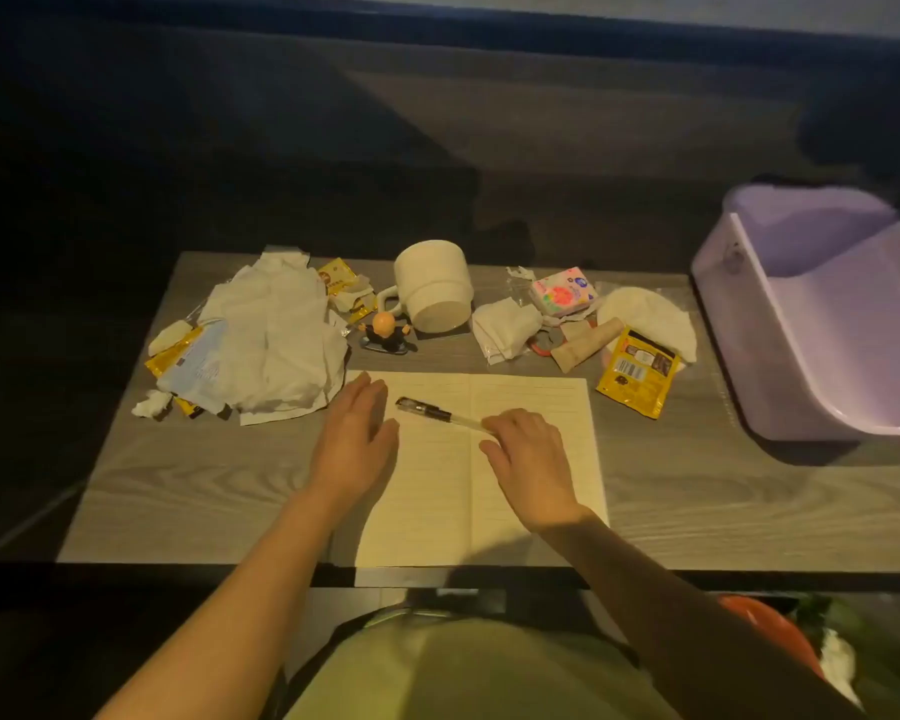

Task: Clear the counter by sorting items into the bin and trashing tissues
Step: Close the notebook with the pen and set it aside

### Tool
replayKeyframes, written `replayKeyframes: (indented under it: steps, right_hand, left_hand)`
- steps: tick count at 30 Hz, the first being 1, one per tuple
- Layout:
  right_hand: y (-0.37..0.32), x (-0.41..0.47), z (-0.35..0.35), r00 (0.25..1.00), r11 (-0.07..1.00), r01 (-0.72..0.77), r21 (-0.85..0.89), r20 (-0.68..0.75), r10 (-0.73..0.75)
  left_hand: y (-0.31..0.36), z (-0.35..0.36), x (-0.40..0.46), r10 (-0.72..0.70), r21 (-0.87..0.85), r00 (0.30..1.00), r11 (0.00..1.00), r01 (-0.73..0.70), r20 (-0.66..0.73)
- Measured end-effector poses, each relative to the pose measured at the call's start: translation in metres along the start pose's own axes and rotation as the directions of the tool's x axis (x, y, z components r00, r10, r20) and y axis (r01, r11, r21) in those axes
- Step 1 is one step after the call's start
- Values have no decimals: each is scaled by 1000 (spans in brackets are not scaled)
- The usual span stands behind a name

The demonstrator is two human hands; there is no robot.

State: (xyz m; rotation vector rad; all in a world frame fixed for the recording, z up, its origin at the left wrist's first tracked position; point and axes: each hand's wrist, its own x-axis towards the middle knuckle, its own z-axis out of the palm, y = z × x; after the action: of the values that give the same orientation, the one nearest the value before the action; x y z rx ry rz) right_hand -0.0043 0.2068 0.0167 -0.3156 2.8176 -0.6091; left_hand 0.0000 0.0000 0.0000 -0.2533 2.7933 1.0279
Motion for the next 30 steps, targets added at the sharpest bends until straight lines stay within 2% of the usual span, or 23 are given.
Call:
replayKeyframes:
  steps: [4, 7, 10, 15, 19, 22, 25, 26, 28, 30]
  right_hand:
    - [3, -2, -3, 999, 999, -18, 30, -39, 19]
    - [15, -10, -6, 1000, 999, -6, 43, 17, 5]
    - [21, -16, -8, 999, 999, -8, 54, 48, 5]
    - [12, -30, 1, 990, 965, -141, 220, 63, 130]
    - [2, -47, 16, 983, 915, -183, 359, 97, 159]
    - [-10, -51, 23, 986, 919, -162, 359, 98, 136]
    - [-12, -47, 22, 996, 954, 37, 299, -91, -10]
    - [-10, -46, 20, 996, 942, 43, 334, -91, -13]
    - [-4, -44, 13, 994, 895, -107, 434, 47, 95]
    - [4, -40, 4, 974, 845, -221, 487, 73, 212]
  left_hand:
    - [-3, -11, -10, -81, -79, 976, 995, 67, -202]
    - [-11, -13, -21, -181, -120, 956, 980, 157, -231]
    - [-20, -11, -34, -254, -133, 955, 963, 235, -154]
    - [-14, -13, -43, -337, -218, 938, 924, 313, -82]
    - [4, -32, -41, -434, -477, 895, 768, 427, 102]
    - [18, -48, -45, -298, -533, 914, 744, 403, 275]
    - [38, -59, -49, -141, -616, 938, 722, 315, 315]
    - [45, -61, -49, -88, -623, 942, 730, 281, 323]
    - [60, -62, -51, -13, -618, 932, 745, 250, 362]
    - [73, -56, -51, 50, -617, 906, 748, 245, 420]
